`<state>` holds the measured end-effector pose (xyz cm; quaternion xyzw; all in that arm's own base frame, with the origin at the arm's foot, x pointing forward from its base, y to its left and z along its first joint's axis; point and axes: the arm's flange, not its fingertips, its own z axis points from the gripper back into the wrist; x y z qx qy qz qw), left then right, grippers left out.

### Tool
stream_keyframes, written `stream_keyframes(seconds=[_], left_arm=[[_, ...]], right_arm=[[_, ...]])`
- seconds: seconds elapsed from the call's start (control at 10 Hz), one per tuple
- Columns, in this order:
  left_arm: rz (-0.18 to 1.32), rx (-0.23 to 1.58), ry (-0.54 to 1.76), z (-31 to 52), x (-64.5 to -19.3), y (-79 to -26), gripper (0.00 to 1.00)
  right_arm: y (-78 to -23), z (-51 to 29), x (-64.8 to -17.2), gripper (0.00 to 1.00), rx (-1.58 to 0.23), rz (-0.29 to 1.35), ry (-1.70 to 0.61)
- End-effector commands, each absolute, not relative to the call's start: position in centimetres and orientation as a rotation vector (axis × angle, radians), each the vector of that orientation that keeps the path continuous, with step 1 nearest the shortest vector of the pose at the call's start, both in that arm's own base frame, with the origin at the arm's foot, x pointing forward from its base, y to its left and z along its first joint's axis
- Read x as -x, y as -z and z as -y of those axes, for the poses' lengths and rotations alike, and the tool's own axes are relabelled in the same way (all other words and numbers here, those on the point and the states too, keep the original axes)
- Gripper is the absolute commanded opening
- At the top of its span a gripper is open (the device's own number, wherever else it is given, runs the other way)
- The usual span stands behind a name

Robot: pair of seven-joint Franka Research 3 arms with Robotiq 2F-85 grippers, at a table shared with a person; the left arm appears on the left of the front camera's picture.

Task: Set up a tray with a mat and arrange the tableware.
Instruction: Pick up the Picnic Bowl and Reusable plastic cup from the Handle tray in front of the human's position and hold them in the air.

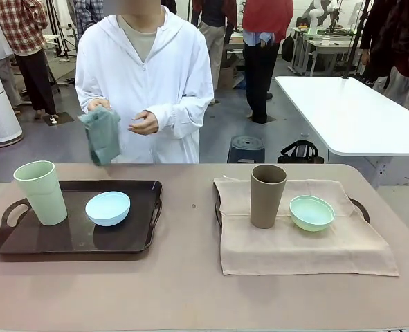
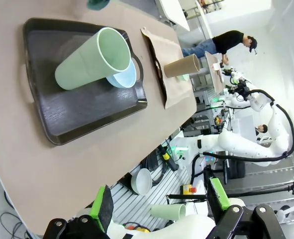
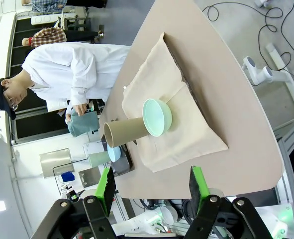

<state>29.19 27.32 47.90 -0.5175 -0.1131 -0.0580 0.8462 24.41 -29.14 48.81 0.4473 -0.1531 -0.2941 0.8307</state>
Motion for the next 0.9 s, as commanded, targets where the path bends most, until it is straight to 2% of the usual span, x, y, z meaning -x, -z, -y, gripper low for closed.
stream_keyframes(seconds=[0.0,0.1,0.2,0.3,0.4,0.8], left_arm=[[0.247,1.099,0.121,-27.3,-28.9,-47.8,1.00],[0.239,1.092,0.122,-27.3,-29.2,-47.9,1.00],[0.349,1.026,0.271,-27.5,-30.6,-49.4,1.00],[0.409,0.908,0.328,-26.7,-31.9,-50.7,1.00],[0.448,0.713,0.453,-25.9,-32.6,-52.4,1.00],[0.468,0.314,0.772,-23.0,-30.3,-55.6,1.00]], right_arm=[[-49.0,29.1,-24.5,0.78,-0.970,0.341,0.611],[-48.8,29.1,-24.4,0.78,-0.949,0.325,0.624],[-50.8,27.6,-25.9,0.78,-0.931,0.320,0.600],[-53.3,24.8,-27.9,0.78,-0.891,0.298,0.565],[-56.2,21.0,-30.0,0.78,-0.837,0.273,0.517],[-65.8,7.4,-35.1,0.78,-0.626,0.274,0.410]])
